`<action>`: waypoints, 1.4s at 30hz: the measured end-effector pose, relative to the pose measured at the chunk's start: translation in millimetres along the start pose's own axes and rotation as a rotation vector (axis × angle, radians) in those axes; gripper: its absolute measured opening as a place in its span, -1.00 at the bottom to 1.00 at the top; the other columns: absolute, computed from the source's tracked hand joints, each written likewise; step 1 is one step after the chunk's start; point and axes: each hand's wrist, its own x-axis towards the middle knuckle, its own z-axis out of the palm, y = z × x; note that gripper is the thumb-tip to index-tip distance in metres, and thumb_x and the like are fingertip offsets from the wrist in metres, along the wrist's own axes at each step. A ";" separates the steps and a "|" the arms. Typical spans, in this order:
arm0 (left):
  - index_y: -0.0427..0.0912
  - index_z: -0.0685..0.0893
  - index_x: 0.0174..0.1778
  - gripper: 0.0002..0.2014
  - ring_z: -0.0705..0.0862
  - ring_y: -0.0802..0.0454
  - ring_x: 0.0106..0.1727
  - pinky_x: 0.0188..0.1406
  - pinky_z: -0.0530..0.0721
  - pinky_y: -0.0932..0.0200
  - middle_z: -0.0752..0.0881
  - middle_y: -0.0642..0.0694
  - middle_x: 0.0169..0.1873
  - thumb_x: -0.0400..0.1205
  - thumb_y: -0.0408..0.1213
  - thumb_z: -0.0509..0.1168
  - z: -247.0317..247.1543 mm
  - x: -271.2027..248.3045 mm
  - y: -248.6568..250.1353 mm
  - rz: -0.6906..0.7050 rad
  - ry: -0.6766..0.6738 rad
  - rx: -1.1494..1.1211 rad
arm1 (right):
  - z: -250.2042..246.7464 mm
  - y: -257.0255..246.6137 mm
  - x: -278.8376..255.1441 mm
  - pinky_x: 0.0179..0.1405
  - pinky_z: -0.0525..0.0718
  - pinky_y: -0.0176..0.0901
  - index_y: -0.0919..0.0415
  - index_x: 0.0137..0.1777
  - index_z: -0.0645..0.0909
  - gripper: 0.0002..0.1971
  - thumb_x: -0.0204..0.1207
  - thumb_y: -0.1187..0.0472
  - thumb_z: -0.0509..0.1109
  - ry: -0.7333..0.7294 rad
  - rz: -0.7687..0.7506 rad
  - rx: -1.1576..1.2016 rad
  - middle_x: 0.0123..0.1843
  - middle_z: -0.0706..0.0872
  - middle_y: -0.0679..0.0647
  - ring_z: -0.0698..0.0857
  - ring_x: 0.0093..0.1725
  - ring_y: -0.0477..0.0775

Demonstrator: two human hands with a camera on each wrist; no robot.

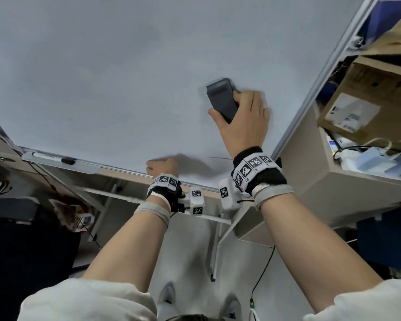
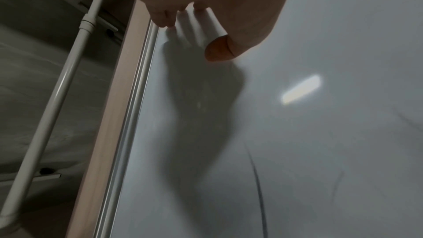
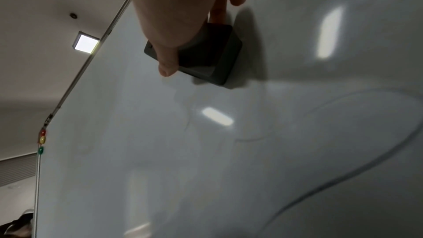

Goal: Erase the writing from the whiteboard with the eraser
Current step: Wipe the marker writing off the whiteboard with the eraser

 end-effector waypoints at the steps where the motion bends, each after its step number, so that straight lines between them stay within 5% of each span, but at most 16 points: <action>1: -0.35 0.18 0.68 -0.34 0.35 -0.30 0.62 0.65 0.31 -0.12 0.23 -0.28 0.66 0.64 -0.35 0.22 7.5 -9.9 -1.9 0.002 0.002 0.008 | -8.1 10.0 0.9 -0.02 0.43 0.06 0.18 0.14 0.58 -0.43 0.35 -0.23 0.60 0.023 -0.001 0.009 0.13 0.68 0.07 0.64 0.09 0.22; 5: -0.34 0.18 0.69 -0.36 0.28 -0.27 0.66 0.69 0.23 -0.06 0.22 -0.28 0.66 0.65 -0.41 0.17 34.3 -37.8 -11.6 0.001 -0.015 0.019 | -35.6 43.8 3.9 -0.04 0.49 0.08 0.22 0.11 0.59 -0.44 0.37 -0.23 0.59 0.122 0.017 0.032 0.07 0.65 0.12 0.65 0.02 0.24; 9: -0.34 0.39 0.56 -0.42 0.50 -0.32 0.50 0.54 0.48 -0.10 0.48 -0.33 0.51 0.57 -0.39 0.24 45.6 -47.6 -22.8 0.005 -0.061 0.033 | -47.4 60.1 5.8 0.00 0.58 0.04 0.25 0.12 0.58 -0.42 0.39 -0.24 0.57 0.153 0.047 0.078 0.07 0.63 0.15 0.63 0.03 0.23; 13: -0.35 0.40 0.54 -0.44 0.52 -0.29 0.48 0.49 0.52 -0.03 0.50 -0.33 0.50 0.57 -0.43 0.26 37.0 -42.6 -24.1 0.000 -0.054 0.008 | -41.1 55.0 7.3 -0.03 0.57 0.00 0.25 0.12 0.58 -0.43 0.39 -0.23 0.57 0.151 0.050 0.099 0.09 0.62 0.14 0.62 0.04 0.21; 21: -0.33 0.32 0.58 -0.39 0.58 -0.30 0.43 0.42 0.59 -0.11 0.50 -0.33 0.48 0.57 -0.37 0.23 -12.1 10.1 -25.4 0.016 -0.063 0.004 | 21.9 13.1 -34.0 -0.10 0.60 0.10 0.25 0.10 0.58 -0.45 0.30 -0.07 0.69 -0.010 -0.020 0.097 0.04 0.63 0.19 0.63 0.00 0.31; 27: -0.39 0.46 0.46 -0.46 0.63 -0.35 0.37 0.38 0.65 -0.16 0.61 -0.38 0.35 0.53 -0.34 0.27 -38.3 61.6 -33.8 0.084 -0.100 0.034 | 72.6 -20.1 -54.9 0.00 0.46 0.00 0.22 0.09 0.61 -0.47 0.29 -0.09 0.70 -0.143 -0.091 0.084 0.02 0.65 0.15 0.61 0.01 0.26; 32: -0.33 0.32 0.61 -0.34 0.56 -0.24 0.45 0.40 0.57 0.05 0.46 -0.29 0.53 0.52 -0.50 0.24 -54.8 76.2 -16.3 0.088 -0.068 -0.013 | 88.4 -43.8 -46.3 -0.01 0.55 0.00 0.24 0.09 0.65 -0.50 0.28 -0.03 0.70 -0.087 -0.116 0.133 0.03 0.66 0.16 0.52 0.06 0.17; 35: -0.31 0.11 0.72 -0.28 0.34 -0.14 0.64 0.64 0.31 0.16 0.16 -0.22 0.69 0.60 -0.56 0.14 -56.0 83.6 -16.9 0.182 -0.028 -0.028 | 99.0 -44.9 -53.4 0.05 0.59 0.05 0.24 0.13 0.67 -0.50 0.30 -0.02 0.69 -0.033 -0.140 0.129 0.07 0.67 0.19 0.49 0.10 0.18; 39: -0.25 0.03 0.75 -0.33 0.15 -0.08 0.73 0.75 0.10 0.11 0.05 -0.14 0.73 0.69 -0.56 0.01 -56.3 101.1 -42.5 0.224 -0.052 -0.020 | 126.5 -45.6 -84.2 0.11 0.57 0.07 0.14 0.18 0.69 -0.45 0.22 -0.05 0.71 -0.211 -0.239 0.019 0.11 0.67 0.12 0.54 0.10 0.24; 42: -0.35 0.17 0.70 -0.39 0.26 -0.09 0.69 0.72 0.16 0.16 0.19 -0.20 0.67 0.68 -0.57 0.07 -62.8 113.1 -54.7 0.253 -0.034 0.016 | 149.8 -40.1 -122.7 0.18 0.48 0.02 0.10 0.23 0.69 -0.43 0.22 -0.02 0.72 -0.339 -0.242 -0.018 0.15 0.67 0.06 0.53 0.11 0.22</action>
